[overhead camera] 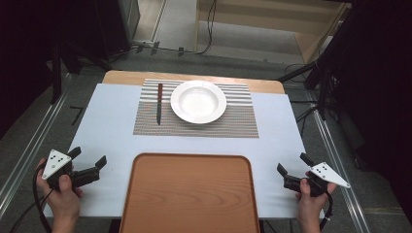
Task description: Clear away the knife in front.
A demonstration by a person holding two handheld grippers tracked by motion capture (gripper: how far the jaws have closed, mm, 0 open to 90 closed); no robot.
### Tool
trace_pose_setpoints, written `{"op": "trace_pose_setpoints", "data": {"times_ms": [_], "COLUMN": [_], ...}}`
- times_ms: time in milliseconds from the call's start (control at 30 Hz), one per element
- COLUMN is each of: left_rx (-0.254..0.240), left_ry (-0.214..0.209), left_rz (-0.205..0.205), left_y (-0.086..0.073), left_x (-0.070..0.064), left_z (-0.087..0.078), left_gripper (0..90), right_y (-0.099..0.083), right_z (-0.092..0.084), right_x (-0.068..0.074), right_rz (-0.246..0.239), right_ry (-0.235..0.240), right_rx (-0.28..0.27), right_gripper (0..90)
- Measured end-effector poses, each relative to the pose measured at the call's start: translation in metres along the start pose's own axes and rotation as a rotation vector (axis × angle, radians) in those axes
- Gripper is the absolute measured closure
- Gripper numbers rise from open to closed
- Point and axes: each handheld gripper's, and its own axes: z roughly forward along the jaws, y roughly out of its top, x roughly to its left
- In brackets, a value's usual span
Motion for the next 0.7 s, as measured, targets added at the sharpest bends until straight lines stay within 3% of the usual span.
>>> {"op": "trace_pose_setpoints", "data": {"times_ms": [167,367,700], "left_rx": [-0.009,-0.015,-0.006], "left_ry": [-0.008,-0.023,-0.047], "left_rz": [0.026,0.013,0.037], "left_y": [0.003,0.006,0.026], "left_x": [-0.003,-0.007,-0.024], "left_z": [-0.002,-0.002,0.002], "left_gripper": [4.0,4.0,4.0], "right_y": [0.0,0.0,-0.001], "right_z": [0.0,0.0,0.0], "right_x": [0.0,0.001,0.002], "right_rz": [-0.01,-0.014,-0.021], "right_ry": [0.004,0.005,0.007], "right_rx": [-0.001,0.001,0.001], "right_gripper": [0.0,0.0,0.0]}}
